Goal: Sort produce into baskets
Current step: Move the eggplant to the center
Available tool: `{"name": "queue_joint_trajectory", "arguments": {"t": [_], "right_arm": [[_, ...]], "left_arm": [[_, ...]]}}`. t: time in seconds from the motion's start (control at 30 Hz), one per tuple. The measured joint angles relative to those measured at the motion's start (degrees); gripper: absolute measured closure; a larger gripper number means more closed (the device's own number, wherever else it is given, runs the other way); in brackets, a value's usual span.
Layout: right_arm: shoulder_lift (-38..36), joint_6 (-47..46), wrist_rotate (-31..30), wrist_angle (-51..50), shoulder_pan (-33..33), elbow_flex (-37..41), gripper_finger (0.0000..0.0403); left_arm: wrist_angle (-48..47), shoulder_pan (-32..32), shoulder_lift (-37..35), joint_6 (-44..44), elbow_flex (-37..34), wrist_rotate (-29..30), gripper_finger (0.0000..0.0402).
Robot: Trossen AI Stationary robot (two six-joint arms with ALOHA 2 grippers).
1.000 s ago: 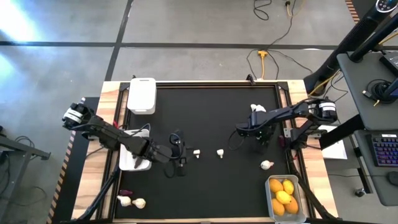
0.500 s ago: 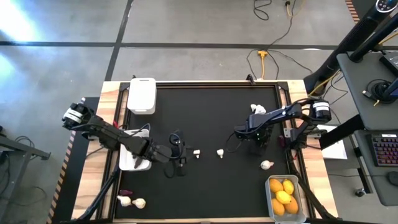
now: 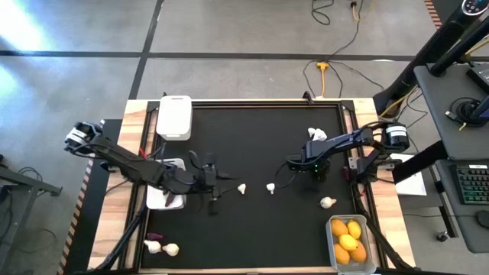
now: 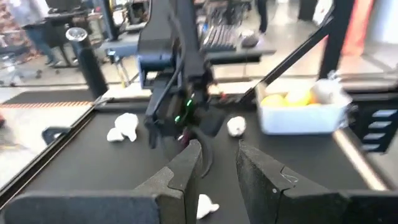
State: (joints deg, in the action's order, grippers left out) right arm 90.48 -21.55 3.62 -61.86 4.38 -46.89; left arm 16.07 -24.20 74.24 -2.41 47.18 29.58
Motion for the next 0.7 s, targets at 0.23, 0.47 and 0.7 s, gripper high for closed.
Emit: {"name": "queue_joint_trajectory", "arguments": {"t": [0.23, 0.47, 0.7], "right_arm": [[0.3, -1.3, 2.1, 5.8, -6.4, -10.3, 0.0356], [2.5, 6.9, -5.7, 26.1, -9.2, -19.2, 0.0355], [12.7, 15.0, -14.3, 34.7, -7.6, -25.0, 0.0358]], "left_arm": [[3.0, -5.4, -4.1, 1.9, 0.0, 0.0, 0.032], [-0.6, -9.5, -1.9, 8.9, -0.4, 0.1, 0.032], [-2.0, -9.7, -2.5, 8.5, -0.3, 4.0, 0.032]]}}
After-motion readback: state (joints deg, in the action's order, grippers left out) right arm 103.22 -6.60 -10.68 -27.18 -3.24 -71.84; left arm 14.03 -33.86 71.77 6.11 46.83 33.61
